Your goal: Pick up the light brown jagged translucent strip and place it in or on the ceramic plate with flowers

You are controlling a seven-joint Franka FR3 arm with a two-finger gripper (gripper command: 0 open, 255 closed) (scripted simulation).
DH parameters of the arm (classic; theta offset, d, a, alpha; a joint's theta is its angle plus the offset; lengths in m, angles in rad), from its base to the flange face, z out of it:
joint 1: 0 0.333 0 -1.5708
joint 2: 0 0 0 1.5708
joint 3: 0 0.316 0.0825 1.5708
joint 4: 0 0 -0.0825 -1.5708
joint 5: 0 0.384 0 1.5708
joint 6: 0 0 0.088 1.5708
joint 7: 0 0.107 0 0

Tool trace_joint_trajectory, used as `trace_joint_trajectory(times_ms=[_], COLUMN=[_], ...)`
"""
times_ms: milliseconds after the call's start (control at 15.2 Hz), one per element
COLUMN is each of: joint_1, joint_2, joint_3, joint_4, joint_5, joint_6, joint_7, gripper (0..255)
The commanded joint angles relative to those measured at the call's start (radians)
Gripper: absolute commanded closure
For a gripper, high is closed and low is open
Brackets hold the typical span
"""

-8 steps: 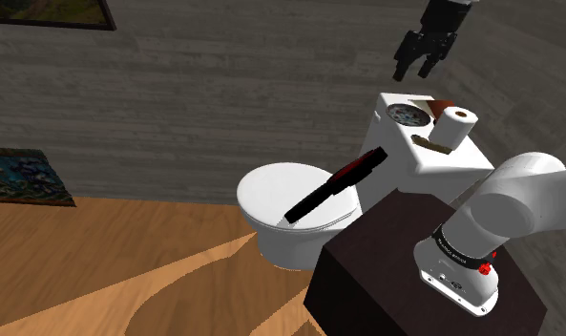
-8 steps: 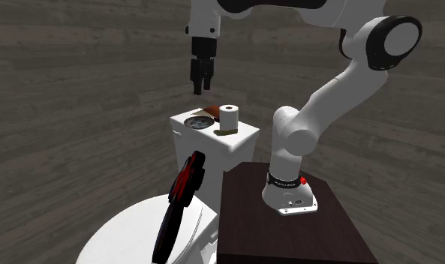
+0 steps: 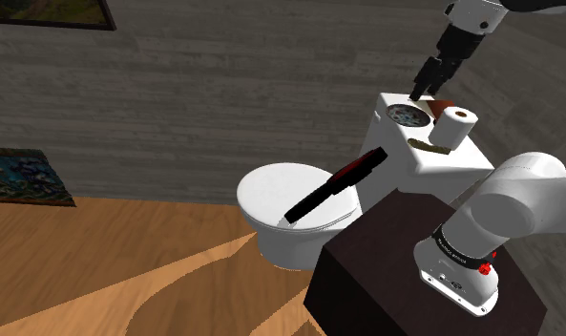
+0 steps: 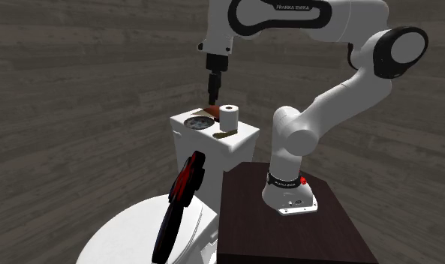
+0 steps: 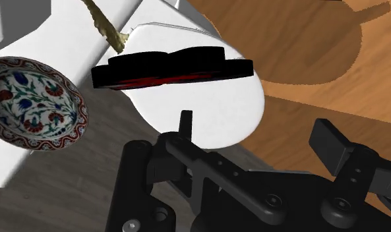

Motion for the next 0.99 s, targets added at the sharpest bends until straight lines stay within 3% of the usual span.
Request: trace_joint_trajectory(times_ms=[0,462,726,924], joint_1=[-0.008,-0.100,-0.148,-0.155], joint_2=[-0.059,-0.102,-0.040,0.043], joint_3=[-0.064,-0.268,-0.396,-0.502], joint_4=[-0.066,-0.203,-0.235,-0.234], joint_5=[-0.040,-0.152,-0.206,-0.238], joint_6=[0.018,0.125,0.215,0.294], joint_7=[-0.092,-0.446,-0.665,-0.827], gripper=[0,0,0,0])
